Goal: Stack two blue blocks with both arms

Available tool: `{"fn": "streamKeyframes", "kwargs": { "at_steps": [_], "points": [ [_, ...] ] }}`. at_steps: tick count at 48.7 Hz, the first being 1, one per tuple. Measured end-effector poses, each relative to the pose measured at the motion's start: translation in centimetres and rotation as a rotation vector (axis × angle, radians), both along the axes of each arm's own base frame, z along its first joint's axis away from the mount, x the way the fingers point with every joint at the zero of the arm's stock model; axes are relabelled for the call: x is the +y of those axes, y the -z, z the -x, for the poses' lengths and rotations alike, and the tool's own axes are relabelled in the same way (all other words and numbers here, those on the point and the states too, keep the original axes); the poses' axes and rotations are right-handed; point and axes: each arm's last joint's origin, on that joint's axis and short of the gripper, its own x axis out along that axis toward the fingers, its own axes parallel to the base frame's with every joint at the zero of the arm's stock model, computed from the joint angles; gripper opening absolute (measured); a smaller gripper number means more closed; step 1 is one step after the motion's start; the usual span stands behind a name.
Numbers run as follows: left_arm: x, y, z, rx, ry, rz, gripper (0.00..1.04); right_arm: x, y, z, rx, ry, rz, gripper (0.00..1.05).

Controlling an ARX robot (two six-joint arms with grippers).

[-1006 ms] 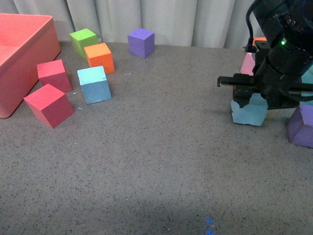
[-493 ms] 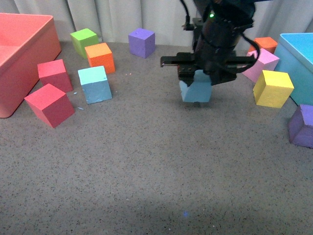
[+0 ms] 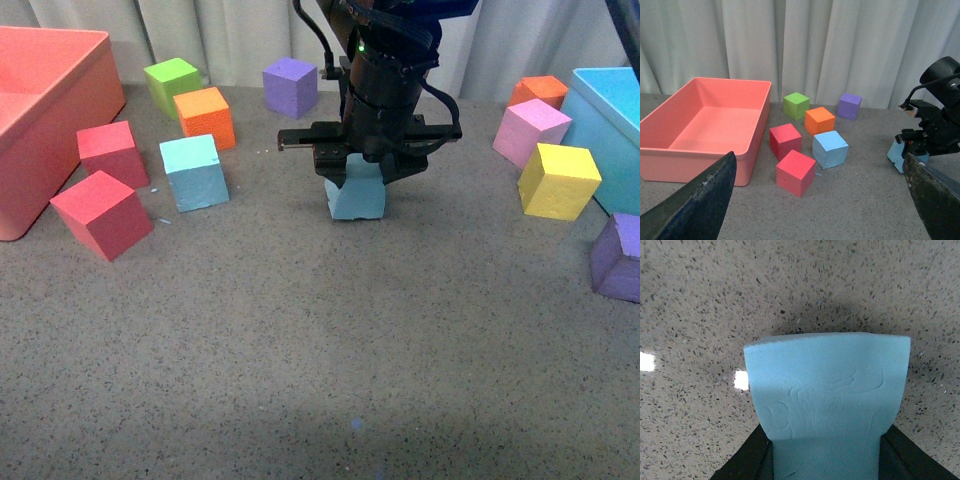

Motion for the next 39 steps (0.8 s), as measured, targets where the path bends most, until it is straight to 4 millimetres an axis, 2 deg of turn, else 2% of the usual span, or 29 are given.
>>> {"fn": "streamKeyframes", "kwargs": {
  "at_steps": [12,19,27,28,30,39],
  "points": [
    [0.0,0.0,0.0,0.000,0.000,0.000,0.98,0.4,0.3,0.1,0.011,0.004,0.002,0.39],
    [0.0,0.0,0.0,0.000,0.000,0.000,0.98,0.5,0.3,0.2,0.011,0.003,0.000,0.58],
    [0.0,0.0,0.0,0.000,0.000,0.000,0.98,0.7,-0.1,0.1,-0.008,0.012,-0.027,0.88],
    [0.0,0.0,0.0,0.000,0.000,0.000,0.98,0.6,-0.4,0.1,-0.017,0.015,-0.033,0.93],
    [0.0,0.0,0.0,0.000,0.000,0.000,0.98,0.6,-0.9,0.2,-0.030,0.021,-0.044,0.97],
    [0.0,0.0,0.0,0.000,0.000,0.000,0.98,-0.2,-5.5,1.3,-0.145,0.021,-0.050,0.95]
  ]
}}
